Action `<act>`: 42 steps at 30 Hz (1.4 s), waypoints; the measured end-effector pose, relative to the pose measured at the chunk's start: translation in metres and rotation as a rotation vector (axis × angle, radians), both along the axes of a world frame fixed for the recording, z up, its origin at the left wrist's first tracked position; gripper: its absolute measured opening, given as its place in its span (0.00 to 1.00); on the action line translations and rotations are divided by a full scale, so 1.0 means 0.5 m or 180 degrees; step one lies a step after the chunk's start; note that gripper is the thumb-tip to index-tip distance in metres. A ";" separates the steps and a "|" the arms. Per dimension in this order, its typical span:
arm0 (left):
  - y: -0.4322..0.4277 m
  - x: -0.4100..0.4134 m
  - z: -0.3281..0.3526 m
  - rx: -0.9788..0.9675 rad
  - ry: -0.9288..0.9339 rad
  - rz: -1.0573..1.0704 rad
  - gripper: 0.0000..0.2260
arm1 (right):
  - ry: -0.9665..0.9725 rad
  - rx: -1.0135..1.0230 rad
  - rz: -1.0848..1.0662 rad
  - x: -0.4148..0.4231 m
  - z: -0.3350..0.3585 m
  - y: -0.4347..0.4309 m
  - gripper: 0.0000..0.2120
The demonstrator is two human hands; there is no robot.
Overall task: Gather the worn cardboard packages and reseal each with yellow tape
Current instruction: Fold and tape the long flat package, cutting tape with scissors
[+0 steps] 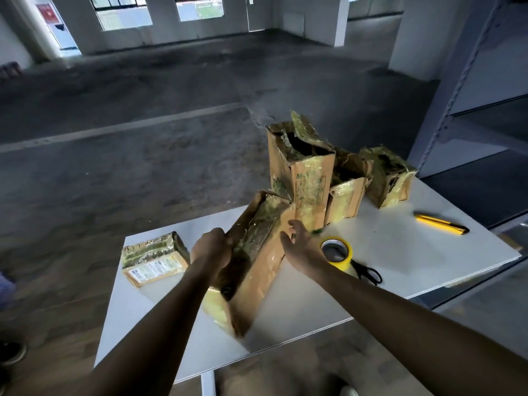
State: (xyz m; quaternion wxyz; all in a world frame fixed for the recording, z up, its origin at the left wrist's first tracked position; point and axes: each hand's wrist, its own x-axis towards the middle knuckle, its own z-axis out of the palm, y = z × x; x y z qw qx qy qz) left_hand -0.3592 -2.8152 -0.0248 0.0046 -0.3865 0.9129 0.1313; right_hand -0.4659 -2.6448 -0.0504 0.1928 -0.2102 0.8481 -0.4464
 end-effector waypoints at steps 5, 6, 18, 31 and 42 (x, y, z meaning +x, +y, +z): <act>-0.033 0.021 0.015 0.0035 0.0055 -0.0270 0.04 | 0.0365 0.0021 -0.0237 -0.012 0.008 0.012 0.21; -0.038 0.020 0.017 0.0032 0.0076 -0.0360 0.05 | 0.0475 0.0035 -0.0293 -0.012 0.006 0.015 0.20; -0.027 -0.037 -0.004 -0.0017 0.0297 -0.0792 0.13 | 0.0621 0.0022 -0.0592 -0.065 -0.016 0.088 0.18; 0.099 -0.179 0.021 -0.0171 0.1359 -0.1387 0.11 | 0.0282 0.0368 -0.0206 -0.203 -0.059 0.134 0.13; 0.186 -0.252 -0.010 -0.0381 0.1276 -0.1803 0.07 | -0.0171 0.1305 0.1180 -0.296 -0.226 0.159 0.19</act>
